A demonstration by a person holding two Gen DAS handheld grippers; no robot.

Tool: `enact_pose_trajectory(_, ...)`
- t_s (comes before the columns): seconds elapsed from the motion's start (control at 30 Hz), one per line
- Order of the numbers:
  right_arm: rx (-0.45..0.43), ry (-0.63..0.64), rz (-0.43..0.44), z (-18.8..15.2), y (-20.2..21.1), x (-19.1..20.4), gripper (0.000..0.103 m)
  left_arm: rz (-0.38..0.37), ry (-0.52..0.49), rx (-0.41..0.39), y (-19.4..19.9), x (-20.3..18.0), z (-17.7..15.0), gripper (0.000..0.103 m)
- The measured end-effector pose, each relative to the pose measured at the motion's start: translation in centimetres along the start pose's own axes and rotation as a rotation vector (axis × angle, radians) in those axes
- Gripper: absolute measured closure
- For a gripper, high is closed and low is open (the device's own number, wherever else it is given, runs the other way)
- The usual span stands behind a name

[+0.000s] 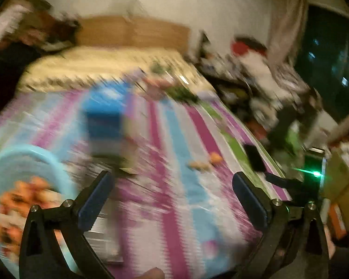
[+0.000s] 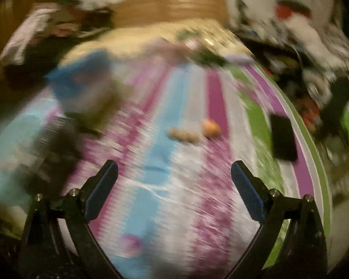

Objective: Organize fruits

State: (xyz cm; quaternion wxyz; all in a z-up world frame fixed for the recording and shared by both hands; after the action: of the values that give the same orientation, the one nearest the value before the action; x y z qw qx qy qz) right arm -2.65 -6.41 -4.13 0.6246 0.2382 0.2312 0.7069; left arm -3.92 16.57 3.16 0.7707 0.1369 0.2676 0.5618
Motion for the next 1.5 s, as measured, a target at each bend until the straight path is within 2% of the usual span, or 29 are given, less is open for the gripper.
enact_pose_trajectory(0.1, 0.076, -0.039, -0.02, -2.2, -3.2, -3.2, 0.005, -0.016, 0.015, 0.121, -6.7, -2.1, -3.2, 0.0)
enact_pose_trajectory(0.2, 0.111, -0.065, -0.017, -3.6, -6.0, -5.4, 0.005, 0.069, 0.027, 0.232, -13.1, -1.4, -6.1, 0.0)
enact_pose_trajectory(0.27, 0.099, -0.07, -0.016, -3.9, -6.8, -6.3, 0.005, 0.131, 0.026, 0.27, -15.9, -0.7, -7.5, 0.0)
enact_pose_trajectory(0.43, 0.093, -0.057, -0.048, -4.1, -8.8, -7.7, 0.005, 0.21, 0.028, 0.329, -19.6, 0.5, -10.4, 0.0)
enact_pose_trajectory(0.53, 0.129, -0.09, -0.052, -4.8, -10.0, -8.3, 0.005, 0.251, -0.014, 0.322, -20.5, 0.3, -11.5, 0.0)
enact_pose_trajectory(0.6, 0.131, -0.082, -0.057, -4.7, -9.8, -8.1, 0.0, 0.264, -0.033, 0.31, -20.5, 0.0, -11.7, 0.0)
enact_pose_trajectory(0.73, 0.159, -0.034, -0.089, -4.9, -10.4, -7.4, 0.0, 0.263, -0.027, 0.307, -20.6, 0.0, -11.7, 0.0)
enact_pose_trajectory(1.5, 0.153, -0.037, -0.089, -5.1, -10.5, -7.5, 0.0, 0.268, -0.021, 0.292, -20.9, 0.3, -11.8, 0.0)
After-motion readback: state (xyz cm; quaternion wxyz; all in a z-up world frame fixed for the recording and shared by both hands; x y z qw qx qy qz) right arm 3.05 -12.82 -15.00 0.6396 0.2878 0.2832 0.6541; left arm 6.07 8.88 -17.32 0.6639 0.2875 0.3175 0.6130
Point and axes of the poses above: each gripper's, at about its wrist camera, not at the fingertips, and y roughly against the way its jaws point, x to its left, z to its top, the point moved 1 cm from there along -y, roughly the way its jaws point, and after that the axes turned 8 degrees about -x, right-handed, at the moved point
